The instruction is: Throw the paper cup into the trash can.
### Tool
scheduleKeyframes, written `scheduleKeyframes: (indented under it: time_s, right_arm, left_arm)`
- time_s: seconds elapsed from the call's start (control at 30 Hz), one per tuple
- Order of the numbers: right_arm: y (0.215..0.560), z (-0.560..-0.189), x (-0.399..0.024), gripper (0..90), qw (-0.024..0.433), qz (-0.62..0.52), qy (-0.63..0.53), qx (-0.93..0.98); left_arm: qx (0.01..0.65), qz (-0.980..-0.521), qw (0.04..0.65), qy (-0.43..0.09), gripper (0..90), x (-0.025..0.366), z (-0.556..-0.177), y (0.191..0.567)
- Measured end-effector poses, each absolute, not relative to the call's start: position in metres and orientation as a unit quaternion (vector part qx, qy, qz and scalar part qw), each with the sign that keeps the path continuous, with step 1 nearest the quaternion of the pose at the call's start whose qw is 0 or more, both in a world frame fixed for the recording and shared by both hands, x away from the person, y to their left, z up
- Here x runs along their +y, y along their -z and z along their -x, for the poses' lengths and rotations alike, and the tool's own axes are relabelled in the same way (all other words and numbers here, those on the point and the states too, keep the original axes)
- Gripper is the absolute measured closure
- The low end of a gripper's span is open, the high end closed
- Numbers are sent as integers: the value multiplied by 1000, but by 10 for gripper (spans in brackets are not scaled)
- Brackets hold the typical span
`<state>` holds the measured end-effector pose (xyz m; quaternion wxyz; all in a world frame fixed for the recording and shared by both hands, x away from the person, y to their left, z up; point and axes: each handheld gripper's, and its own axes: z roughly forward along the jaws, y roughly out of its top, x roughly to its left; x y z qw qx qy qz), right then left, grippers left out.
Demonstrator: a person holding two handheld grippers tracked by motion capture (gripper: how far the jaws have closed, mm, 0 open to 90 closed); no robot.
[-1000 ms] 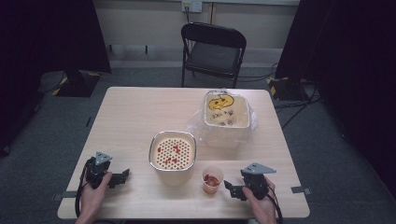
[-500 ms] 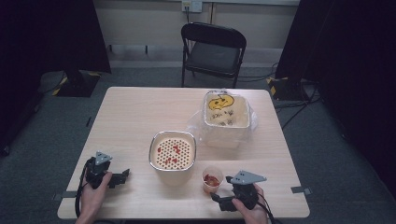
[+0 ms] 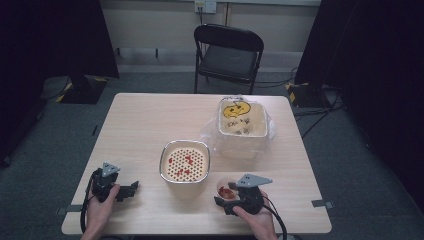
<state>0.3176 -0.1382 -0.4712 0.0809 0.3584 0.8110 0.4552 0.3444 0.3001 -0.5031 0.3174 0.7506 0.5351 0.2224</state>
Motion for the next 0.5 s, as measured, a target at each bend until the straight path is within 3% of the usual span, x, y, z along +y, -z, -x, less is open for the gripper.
scheduleKeyframes:
  time_s: [0.5]
  right_arm:
    - [468, -322, -141, 349, 94, -360, -457, 808]
  left_arm:
    - [535, -751, 317, -222, 0, 300, -344, 503]
